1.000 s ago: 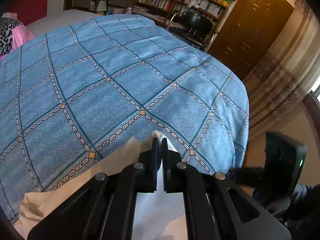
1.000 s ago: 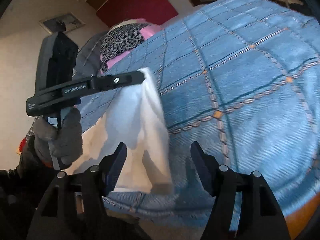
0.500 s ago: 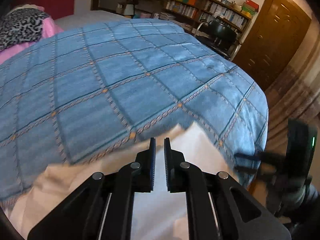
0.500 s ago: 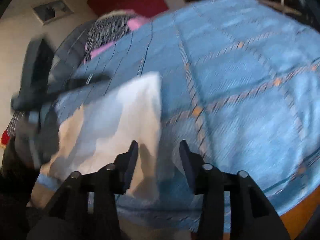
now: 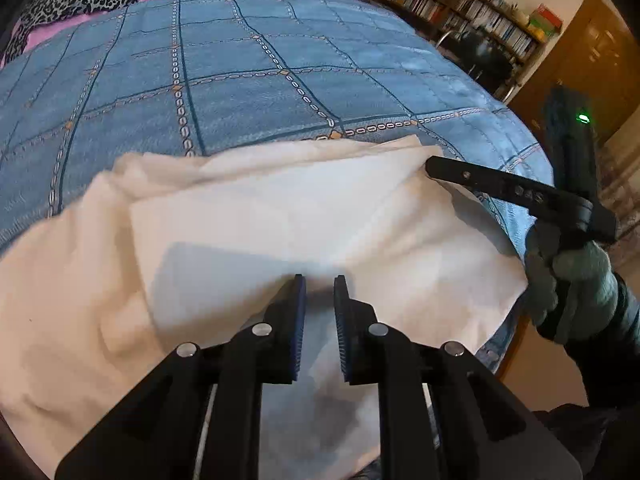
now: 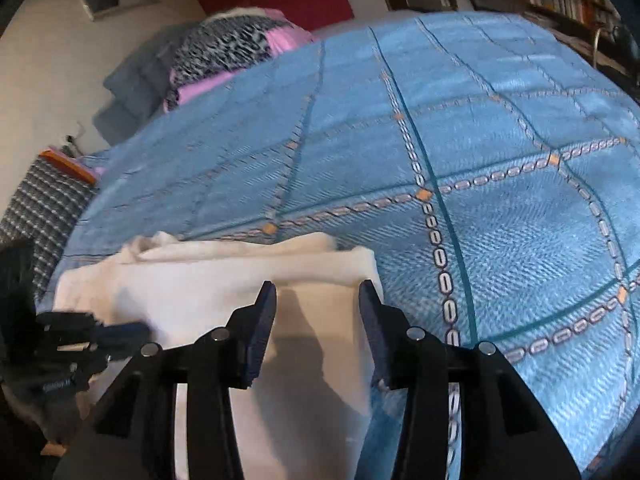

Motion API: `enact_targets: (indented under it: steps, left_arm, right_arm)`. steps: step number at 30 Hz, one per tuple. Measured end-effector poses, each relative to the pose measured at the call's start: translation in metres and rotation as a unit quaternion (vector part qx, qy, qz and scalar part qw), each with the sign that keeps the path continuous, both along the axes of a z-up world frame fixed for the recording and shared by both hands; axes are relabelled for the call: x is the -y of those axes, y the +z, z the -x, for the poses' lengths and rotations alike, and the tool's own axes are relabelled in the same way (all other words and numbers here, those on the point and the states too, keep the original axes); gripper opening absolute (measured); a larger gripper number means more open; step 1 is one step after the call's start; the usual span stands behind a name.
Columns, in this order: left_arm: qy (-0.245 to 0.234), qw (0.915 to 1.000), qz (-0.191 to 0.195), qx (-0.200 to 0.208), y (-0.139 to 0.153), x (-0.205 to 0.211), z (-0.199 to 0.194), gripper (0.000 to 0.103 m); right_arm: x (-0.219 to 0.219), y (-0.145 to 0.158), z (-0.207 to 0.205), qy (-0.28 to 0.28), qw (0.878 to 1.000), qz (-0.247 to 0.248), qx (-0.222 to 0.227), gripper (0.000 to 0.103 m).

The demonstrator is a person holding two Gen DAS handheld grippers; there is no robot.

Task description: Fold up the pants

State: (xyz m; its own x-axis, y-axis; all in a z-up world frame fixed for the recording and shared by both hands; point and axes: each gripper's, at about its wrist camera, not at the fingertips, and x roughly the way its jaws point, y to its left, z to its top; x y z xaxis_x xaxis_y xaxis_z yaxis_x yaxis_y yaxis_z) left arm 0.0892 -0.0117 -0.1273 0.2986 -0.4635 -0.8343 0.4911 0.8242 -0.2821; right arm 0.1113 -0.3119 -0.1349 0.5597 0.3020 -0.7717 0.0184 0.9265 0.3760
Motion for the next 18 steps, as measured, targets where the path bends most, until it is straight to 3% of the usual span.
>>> enact_targets:
  steps: [6, 8, 11, 18]
  left_arm:
    - [0.007, 1.0, 0.0, -0.001, 0.004, -0.009, 0.014, 0.017]
    - [0.003, 1.0, -0.003, 0.006, 0.01, -0.01, 0.023, 0.029]
    - [-0.005, 0.9998, -0.008, 0.018, 0.018, -0.009, 0.033, 0.037]
    - [0.002, 0.9997, -0.013, 0.018, 0.004, -0.023, 0.047, 0.04]
  right_arm:
    - [-0.006, 0.014, 0.018, -0.007, 0.999, 0.032, 0.026, 0.043]
    - [-0.01, 0.028, 0.036, 0.0, 0.998, 0.035, 0.048, 0.043]
    - [-0.018, 0.035, 0.063, 0.021, 0.998, 0.035, 0.053, 0.043]
    - [-0.029, 0.004, 0.089, 0.033, 0.996, 0.078, 0.031, 0.045]
